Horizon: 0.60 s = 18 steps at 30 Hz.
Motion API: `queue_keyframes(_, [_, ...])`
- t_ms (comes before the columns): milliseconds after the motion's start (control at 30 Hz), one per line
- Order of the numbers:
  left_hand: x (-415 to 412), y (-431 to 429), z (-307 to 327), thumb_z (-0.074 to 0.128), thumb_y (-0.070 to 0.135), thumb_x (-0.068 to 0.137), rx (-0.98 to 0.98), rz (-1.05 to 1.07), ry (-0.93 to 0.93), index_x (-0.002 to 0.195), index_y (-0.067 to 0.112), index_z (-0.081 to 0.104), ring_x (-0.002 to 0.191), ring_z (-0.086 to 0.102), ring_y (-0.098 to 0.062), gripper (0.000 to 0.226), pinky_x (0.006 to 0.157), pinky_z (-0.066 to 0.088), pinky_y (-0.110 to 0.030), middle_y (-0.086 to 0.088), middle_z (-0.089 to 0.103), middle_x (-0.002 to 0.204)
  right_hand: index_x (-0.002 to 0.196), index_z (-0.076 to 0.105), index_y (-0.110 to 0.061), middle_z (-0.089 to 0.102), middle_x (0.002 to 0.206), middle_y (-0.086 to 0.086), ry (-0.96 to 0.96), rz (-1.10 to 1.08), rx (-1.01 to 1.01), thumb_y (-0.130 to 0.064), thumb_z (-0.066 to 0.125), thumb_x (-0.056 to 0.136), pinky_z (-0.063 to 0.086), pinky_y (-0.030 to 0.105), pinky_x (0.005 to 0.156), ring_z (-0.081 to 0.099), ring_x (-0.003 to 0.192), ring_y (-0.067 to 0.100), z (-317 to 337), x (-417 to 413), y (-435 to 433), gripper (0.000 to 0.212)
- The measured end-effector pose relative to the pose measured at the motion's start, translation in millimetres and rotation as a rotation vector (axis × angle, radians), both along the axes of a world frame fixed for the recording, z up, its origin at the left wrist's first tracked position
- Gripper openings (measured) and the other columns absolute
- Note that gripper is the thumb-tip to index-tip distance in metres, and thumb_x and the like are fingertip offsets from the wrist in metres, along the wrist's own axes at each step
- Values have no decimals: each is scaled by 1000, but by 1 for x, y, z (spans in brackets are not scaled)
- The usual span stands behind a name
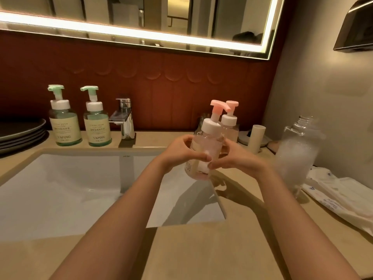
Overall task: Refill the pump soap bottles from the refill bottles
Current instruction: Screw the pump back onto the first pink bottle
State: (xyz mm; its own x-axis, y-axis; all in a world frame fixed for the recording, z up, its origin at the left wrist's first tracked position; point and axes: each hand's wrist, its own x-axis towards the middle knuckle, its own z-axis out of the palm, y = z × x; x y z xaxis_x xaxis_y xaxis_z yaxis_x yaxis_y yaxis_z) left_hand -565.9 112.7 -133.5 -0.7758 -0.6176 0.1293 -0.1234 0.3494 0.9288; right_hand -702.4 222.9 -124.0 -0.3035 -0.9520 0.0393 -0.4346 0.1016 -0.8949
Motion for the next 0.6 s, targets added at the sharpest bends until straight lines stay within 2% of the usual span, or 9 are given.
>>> queue_keyframes(67, [6,-16,10,77,14,71,19,-19,7,116,18,54,109,56,-19,51,99,43,-38,-2,61,114,132,39,-25,51,120,-6,62,-54,-40,-10,79,69,48,32,88,50,113,18,1,8,-22,76])
queue_keyframes(167, [15,-45,23,69,16,80,53,-15,7,118,19,55,110,56,-20,40,99,42,-37,-3,62,115,134,40,-21,51,125,-2,8,-123,-111,-19,80,69,49,29,80,51,110,17,1,16,-62,77])
queue_keyframes(267, [18,-74,26,64,21,85,94,50,24,141,25,38,122,49,-23,62,104,37,-42,-4,56,128,130,43,-19,54,126,0,-26,-161,-159,-21,82,66,50,26,69,53,104,16,-2,22,-103,76])
queue_keyframes(333, [17,-94,23,62,23,87,123,136,37,147,30,21,130,41,-24,73,104,31,-44,-4,46,140,128,43,-18,55,124,2,-19,-190,-181,-22,84,63,53,31,75,54,102,16,-7,26,-133,77])
queue_keyframes(400, [14,-110,18,57,22,91,118,228,53,148,24,16,132,38,-24,70,100,34,-39,-4,38,147,128,43,-17,55,124,2,24,-231,-215,-23,84,63,51,32,83,53,103,15,-10,30,-157,78])
queue_keyframes(467, [9,-124,13,51,18,94,103,277,58,147,16,20,126,41,-19,62,95,38,-33,-5,36,147,128,43,-17,55,123,1,74,-257,-246,-22,83,65,48,27,81,50,100,12,-14,35,-180,75])
queue_keyframes(533, [5,-135,8,47,9,95,108,293,55,142,12,30,113,43,-13,50,81,41,-22,-4,41,142,126,43,-18,56,122,2,112,-269,-242,-19,82,67,49,28,81,51,100,13,-17,38,-200,72])
queue_keyframes(600, [1,-149,1,44,3,92,133,326,50,142,11,31,119,42,-16,52,86,40,-25,-5,39,143,126,41,-18,55,123,4,113,-273,-218,-17,82,67,52,35,87,53,108,19,-22,37,-216,73])
